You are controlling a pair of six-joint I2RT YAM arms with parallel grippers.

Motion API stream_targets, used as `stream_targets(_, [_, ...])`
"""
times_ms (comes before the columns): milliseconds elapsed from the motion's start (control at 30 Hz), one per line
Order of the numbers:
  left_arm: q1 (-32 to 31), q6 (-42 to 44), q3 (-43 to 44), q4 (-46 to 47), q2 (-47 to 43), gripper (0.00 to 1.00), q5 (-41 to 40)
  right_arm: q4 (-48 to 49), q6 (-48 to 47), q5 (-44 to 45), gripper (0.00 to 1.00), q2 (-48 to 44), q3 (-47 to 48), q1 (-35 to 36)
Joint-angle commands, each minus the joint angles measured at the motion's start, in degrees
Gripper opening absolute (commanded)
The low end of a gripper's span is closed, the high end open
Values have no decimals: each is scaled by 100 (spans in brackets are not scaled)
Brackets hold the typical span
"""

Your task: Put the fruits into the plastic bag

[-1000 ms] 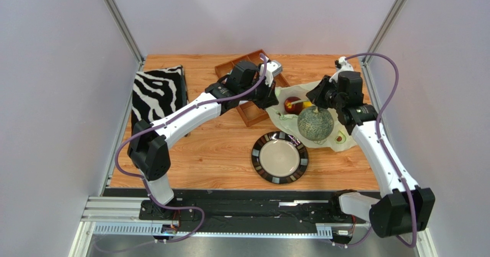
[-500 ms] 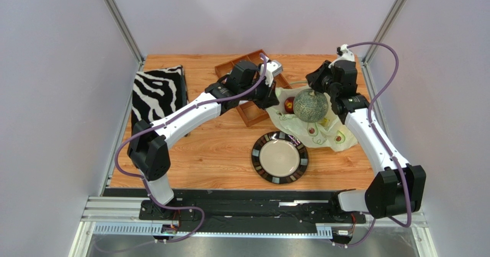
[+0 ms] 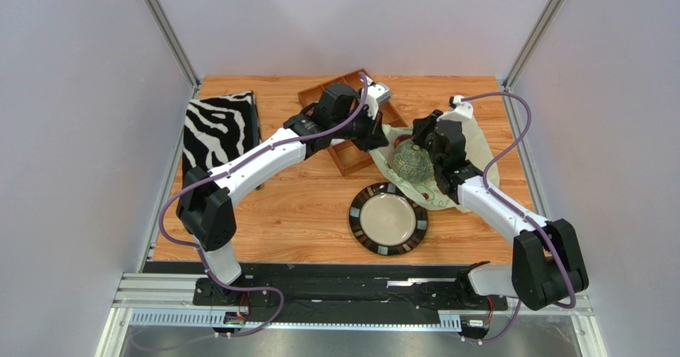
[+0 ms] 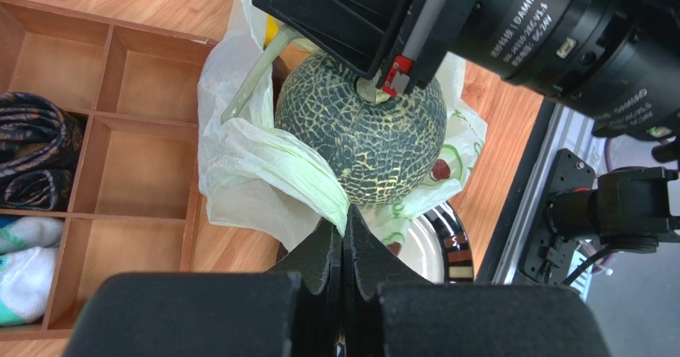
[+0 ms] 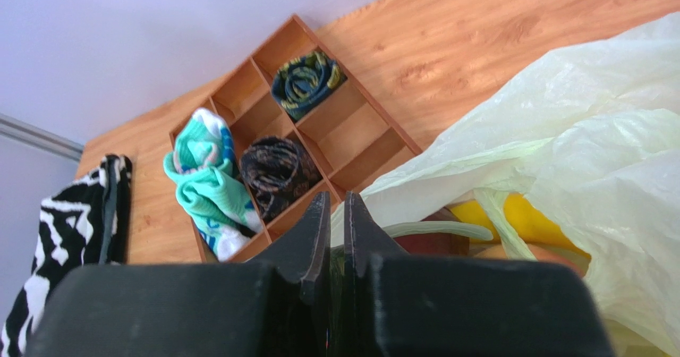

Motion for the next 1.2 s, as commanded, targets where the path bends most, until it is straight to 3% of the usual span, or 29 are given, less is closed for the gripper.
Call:
stream_targets(0, [60, -174, -4, 350, -253, 0, 192, 1263, -230, 778, 0, -392, -339, 233])
stream_targets(300, [113, -253, -57, 412, -253, 0, 166, 922, -240, 1454, 0, -638, -805, 656])
stream_targets(467, [165, -367, -57, 430, -210, 0, 175, 606, 146, 2237, 0, -1428, -1209, 664])
stream_targets(667, [315, -736, -74, 614, -69, 0, 543, 429, 112, 2229, 0, -1992, -1465, 664])
stream_targets(900, [315, -701, -48, 641, -86, 0, 693, 534, 165, 1799, 0, -1421, -1307, 682])
stream_targets(1167, [306, -631, 57, 649, -34, 0, 1027, 780, -169, 1666, 0, -454, -429, 989])
